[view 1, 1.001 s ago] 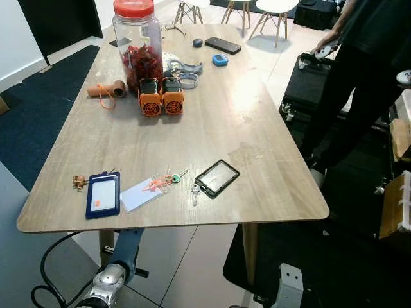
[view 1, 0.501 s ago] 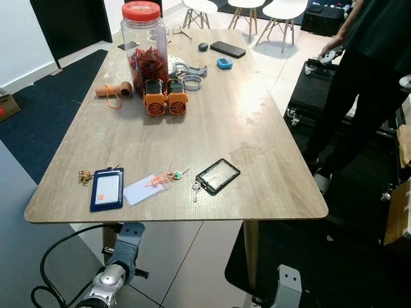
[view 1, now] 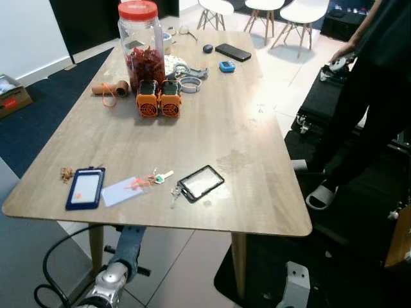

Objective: Hang keys on a hook

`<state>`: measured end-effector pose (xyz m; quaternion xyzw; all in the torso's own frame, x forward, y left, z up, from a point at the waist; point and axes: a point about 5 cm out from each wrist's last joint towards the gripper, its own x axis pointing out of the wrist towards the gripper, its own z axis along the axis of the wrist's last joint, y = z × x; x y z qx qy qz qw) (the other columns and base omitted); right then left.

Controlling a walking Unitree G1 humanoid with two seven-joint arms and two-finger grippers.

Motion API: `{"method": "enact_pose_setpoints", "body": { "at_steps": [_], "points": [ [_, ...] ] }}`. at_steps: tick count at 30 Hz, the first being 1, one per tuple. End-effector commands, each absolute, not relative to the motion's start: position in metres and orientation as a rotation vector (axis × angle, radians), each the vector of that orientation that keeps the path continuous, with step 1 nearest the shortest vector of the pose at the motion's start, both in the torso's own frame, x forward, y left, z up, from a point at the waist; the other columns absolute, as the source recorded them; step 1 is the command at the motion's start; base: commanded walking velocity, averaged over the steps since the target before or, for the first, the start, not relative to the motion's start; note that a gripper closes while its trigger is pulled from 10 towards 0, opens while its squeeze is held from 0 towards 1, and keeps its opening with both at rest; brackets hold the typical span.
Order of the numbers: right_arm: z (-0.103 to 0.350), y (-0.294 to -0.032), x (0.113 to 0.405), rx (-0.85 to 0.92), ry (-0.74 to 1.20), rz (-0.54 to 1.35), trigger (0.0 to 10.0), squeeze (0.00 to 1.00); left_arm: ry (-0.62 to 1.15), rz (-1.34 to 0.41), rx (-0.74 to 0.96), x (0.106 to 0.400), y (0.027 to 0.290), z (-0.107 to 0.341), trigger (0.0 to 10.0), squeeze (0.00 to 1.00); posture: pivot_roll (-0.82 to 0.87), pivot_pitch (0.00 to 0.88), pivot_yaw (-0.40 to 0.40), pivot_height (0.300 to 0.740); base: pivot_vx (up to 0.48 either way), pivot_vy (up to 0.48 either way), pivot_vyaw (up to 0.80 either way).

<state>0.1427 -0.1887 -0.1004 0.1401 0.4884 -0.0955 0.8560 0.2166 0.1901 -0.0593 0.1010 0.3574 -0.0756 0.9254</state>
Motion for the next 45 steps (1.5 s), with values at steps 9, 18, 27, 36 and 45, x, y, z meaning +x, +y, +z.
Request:
{"method": "enact_pose_setpoints", "body": {
  "at_steps": [9,18,27,36,45],
  "points": [
    [-0.1044,-0.183,0.1336,0.311,1.055,-0.202,10.0,0.0,0.749,-0.152,0.213,0.2148,0.1947,-0.0601,10.0,0.0,0.09,0.049,-0.025,0.74,0.0,0.0,0.0],
    [-0.1055,-0.1803,0.1311,0.309,1.061,-0.202,10.0,0.0,0.759,-0.173,0.246,0.2152,0.1932,-0.0605,10.0,0.0,0.08,0.05,-0.025,0.74,0.0,0.0,0.0],
    [-0.1054,-0.183,0.1309,0.308,1.066,-0.207,10.0,0.0,0.789,-0.156,0.258,0.2129,0.1936,-0.0631,10.0,0.0,0.08,0.039,-0.023,0.74,0.0,-0.257,0.0],
    [-0.1055,-0.1844,0.1301,0.309,1.066,-0.209,10.0,0.0,0.787,-0.161,0.263,0.2151,0.1955,-0.0615,10.0,0.0,0.08,0.026,-0.02,0.74,0.0,0.0,0.0],
    [-0.1054,-0.1854,0.1301,0.308,1.065,-0.209,10.0,0.0,0.774,-0.163,0.256,0.2185,0.1946,-0.0595,10.0,0.0,0.08,0.012,-0.019,0.74,0.0,0.0,0.0]
  ]
}}
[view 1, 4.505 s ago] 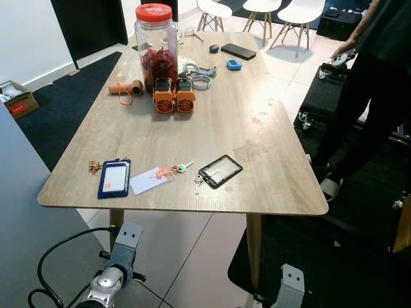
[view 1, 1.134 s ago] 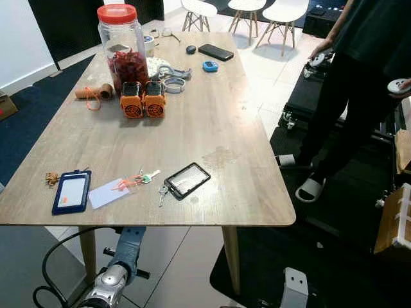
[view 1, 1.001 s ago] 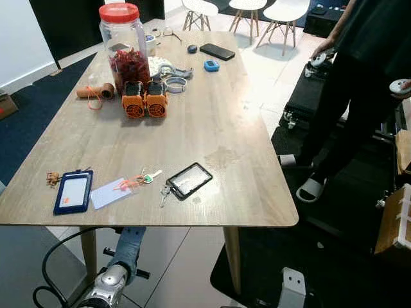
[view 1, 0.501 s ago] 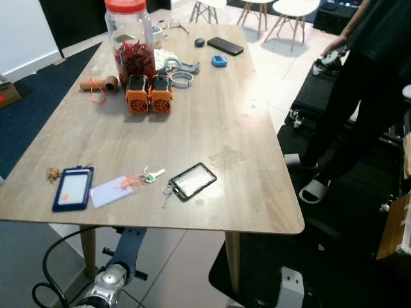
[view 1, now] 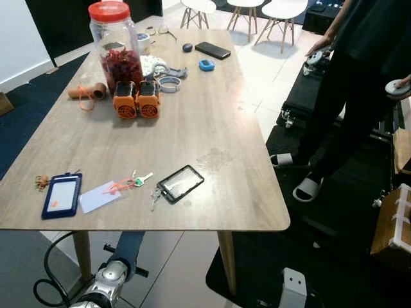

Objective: Hang keys on a hook

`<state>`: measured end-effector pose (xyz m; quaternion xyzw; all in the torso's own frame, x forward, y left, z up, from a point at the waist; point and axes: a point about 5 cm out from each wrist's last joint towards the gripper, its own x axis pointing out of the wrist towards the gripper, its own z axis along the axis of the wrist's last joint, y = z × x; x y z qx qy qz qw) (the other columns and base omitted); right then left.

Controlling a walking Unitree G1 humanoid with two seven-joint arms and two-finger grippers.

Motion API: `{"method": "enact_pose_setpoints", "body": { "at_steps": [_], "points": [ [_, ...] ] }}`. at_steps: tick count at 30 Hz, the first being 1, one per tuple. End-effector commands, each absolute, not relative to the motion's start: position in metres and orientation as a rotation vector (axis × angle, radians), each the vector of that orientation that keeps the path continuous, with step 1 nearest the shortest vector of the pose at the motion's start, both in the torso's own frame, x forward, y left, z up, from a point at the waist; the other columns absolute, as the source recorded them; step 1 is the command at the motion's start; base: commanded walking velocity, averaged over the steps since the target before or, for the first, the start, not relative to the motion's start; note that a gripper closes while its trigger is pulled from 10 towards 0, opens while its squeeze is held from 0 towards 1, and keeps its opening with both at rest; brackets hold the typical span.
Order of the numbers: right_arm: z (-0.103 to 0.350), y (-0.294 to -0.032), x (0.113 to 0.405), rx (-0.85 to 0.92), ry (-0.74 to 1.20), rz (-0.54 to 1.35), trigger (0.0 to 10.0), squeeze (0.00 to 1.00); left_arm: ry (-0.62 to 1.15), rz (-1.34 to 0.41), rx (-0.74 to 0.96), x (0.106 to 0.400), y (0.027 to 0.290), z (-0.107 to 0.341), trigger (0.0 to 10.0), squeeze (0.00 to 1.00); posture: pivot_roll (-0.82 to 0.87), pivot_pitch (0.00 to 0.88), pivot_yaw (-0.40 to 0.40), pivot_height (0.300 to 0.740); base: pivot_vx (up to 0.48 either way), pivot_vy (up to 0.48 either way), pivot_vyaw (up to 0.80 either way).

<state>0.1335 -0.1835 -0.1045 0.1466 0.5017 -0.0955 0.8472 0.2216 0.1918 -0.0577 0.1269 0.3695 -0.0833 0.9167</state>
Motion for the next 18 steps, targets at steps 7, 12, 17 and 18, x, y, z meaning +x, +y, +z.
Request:
{"method": "enact_pose_setpoints", "body": {
  "at_steps": [7,12,17,18],
  "points": [
    [-0.1045,-0.187,0.132,0.304,1.055,-0.211,10.0,0.0,0.77,-0.148,0.245,0.2198,0.1944,-0.0588,10.0,0.0,0.08,0.013,-0.015,0.74,0.0,0.0,0.0],
    [-0.1041,-0.1873,0.133,0.304,1.05,-0.213,10.0,0.0,0.768,-0.147,0.241,0.2203,0.1947,-0.0584,10.0,0.0,0.07,0.015,-0.014,0.74,0.0,0.0,0.0],
    [-0.1043,-0.1873,0.1326,0.304,1.053,-0.212,10.0,0.0,0.769,-0.144,0.229,0.2196,0.1946,-0.0588,10.0,0.0,0.08,0.02,-0.018,0.74,0.0,0.0,0.0],
    [-0.1043,-0.1873,0.1325,0.304,1.053,-0.212,10.0,0.0,0.769,-0.144,0.229,0.2193,0.1946,-0.059,10.0,0.0,0.08,0.02,-0.018,0.74,0.0,0.0,0.0]
  ]
}}
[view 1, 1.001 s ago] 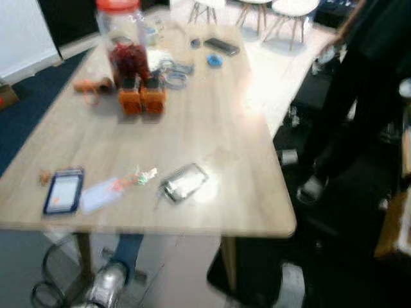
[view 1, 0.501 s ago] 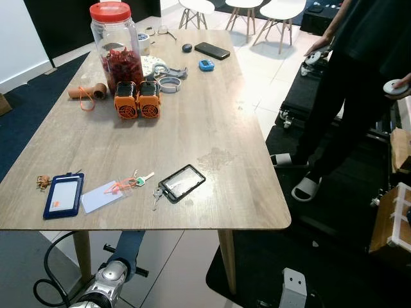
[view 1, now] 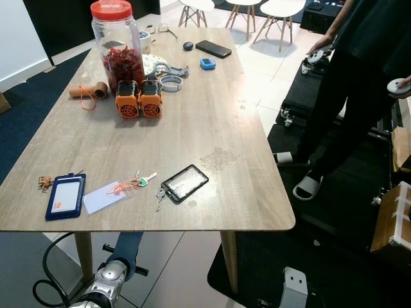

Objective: Hang keys on a hook

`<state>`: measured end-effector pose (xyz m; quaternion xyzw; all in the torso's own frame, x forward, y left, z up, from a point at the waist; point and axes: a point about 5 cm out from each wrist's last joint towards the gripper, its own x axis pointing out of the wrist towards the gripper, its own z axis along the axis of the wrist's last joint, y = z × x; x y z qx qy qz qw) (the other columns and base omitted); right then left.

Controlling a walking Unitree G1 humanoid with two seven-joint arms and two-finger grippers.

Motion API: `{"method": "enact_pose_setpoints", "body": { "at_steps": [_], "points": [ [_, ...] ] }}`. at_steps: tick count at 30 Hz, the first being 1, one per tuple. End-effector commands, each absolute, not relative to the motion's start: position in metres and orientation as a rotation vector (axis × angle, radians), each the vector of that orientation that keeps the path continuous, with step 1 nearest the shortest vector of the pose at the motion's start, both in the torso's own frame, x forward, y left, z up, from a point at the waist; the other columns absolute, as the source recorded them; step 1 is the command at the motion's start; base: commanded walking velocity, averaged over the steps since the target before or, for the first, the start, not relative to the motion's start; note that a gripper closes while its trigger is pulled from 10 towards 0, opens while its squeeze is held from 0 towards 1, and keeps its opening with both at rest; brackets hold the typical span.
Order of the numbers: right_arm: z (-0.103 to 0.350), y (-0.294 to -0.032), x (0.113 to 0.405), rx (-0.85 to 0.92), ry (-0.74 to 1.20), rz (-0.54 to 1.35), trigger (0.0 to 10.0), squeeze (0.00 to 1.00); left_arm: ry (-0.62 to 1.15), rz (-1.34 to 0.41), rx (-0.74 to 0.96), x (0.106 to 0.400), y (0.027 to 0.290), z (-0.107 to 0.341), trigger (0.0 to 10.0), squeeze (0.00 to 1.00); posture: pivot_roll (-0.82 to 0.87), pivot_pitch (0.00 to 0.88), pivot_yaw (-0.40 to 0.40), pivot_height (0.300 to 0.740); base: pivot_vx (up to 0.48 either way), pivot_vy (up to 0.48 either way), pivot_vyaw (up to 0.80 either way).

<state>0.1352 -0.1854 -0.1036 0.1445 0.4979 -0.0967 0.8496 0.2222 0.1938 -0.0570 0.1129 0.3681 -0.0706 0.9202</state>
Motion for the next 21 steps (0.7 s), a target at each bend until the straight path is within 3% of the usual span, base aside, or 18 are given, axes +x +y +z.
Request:
{"method": "enact_pose_setpoints", "body": {
  "at_steps": [1,16,21],
  "points": [
    [-0.1044,-0.1873,0.1323,0.304,1.054,-0.212,10.0,0.0,0.77,-0.144,0.228,0.2188,0.1946,-0.0592,10.0,0.0,0.08,0.02,-0.018,0.74,0.0,0.0,0.0],
    [-0.1046,-0.1883,0.1314,0.303,1.059,-0.213,10.0,0.0,0.774,-0.143,0.226,0.2162,0.1948,-0.0607,10.0,0.0,0.08,0.028,-0.023,0.74,0.0,0.0,0.0],
    [-0.1048,-0.1881,0.1311,0.304,1.06,-0.213,10.0,0.0,0.775,-0.143,0.224,0.2159,0.1954,-0.0608,10.0,0.0,0.08,0.031,-0.023,0.74,-0.331,0.0,0.0]
  ]
}}
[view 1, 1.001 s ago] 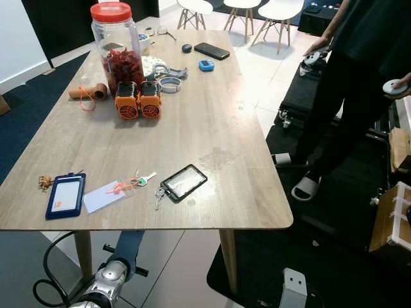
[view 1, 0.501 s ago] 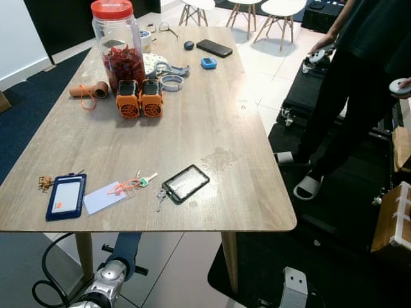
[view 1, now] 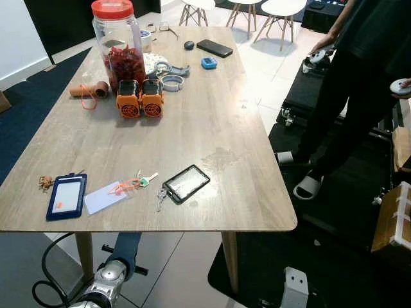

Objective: Hang keys on a hook

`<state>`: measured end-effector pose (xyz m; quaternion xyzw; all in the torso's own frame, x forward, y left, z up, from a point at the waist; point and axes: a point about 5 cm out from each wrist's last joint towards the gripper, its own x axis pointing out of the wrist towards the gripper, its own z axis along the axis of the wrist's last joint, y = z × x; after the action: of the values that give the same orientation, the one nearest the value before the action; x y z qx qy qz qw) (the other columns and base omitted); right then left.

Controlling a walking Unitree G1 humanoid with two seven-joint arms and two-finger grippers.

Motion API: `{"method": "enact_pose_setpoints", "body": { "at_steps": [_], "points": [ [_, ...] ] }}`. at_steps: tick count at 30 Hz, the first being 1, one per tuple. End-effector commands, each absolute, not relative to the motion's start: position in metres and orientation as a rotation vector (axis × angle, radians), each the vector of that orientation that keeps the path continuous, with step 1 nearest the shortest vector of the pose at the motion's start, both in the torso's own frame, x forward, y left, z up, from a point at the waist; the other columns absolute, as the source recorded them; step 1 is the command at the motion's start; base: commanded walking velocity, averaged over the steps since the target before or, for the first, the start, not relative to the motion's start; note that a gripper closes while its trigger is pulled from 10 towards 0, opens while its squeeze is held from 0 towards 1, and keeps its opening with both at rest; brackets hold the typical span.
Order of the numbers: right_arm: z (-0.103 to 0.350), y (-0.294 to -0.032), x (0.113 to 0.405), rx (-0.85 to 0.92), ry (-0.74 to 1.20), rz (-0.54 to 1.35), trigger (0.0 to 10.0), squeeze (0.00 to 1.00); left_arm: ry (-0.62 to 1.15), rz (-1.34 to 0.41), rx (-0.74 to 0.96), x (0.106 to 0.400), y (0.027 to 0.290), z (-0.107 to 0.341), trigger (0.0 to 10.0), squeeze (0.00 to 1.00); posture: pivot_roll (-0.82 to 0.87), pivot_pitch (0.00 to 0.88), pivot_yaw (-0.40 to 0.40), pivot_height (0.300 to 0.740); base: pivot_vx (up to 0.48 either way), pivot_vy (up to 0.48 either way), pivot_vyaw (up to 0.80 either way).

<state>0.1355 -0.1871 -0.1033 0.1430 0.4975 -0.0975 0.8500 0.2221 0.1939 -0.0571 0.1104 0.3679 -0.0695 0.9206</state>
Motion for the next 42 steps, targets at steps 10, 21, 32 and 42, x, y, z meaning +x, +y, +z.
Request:
{"method": "enact_pose_setpoints", "body": {
  "at_steps": [10,21,32,42],
  "points": [
    [-0.1048,-0.1871,0.1313,0.308,1.062,-0.212,10.0,0.0,0.774,-0.141,0.223,0.2152,0.1954,-0.0611,10.0,0.0,0.08,0.041,-0.025,0.74,-0.395,0.0,0.0],
    [-0.1049,-0.1862,0.1315,0.309,1.062,-0.21,10.0,0.0,0.772,-0.141,0.226,0.2142,0.1963,-0.0613,10.0,0.0,0.08,0.045,-0.026,0.74,-0.396,0.0,0.0],
    [-0.105,-0.1846,0.1317,0.312,1.06,-0.207,10.0,0.0,0.764,-0.14,0.228,0.2144,0.1968,-0.0608,10.0,0.0,0.09,0.047,-0.023,0.74,-0.326,0.0,0.0],
    [-0.1045,-0.1845,0.1325,0.316,1.048,-0.208,10.0,0.0,0.747,-0.146,0.216,0.2155,0.1942,-0.0599,10.0,0.0,0.09,0.048,-0.024,0.74,0.0,0.0,0.0]
  ]
}}
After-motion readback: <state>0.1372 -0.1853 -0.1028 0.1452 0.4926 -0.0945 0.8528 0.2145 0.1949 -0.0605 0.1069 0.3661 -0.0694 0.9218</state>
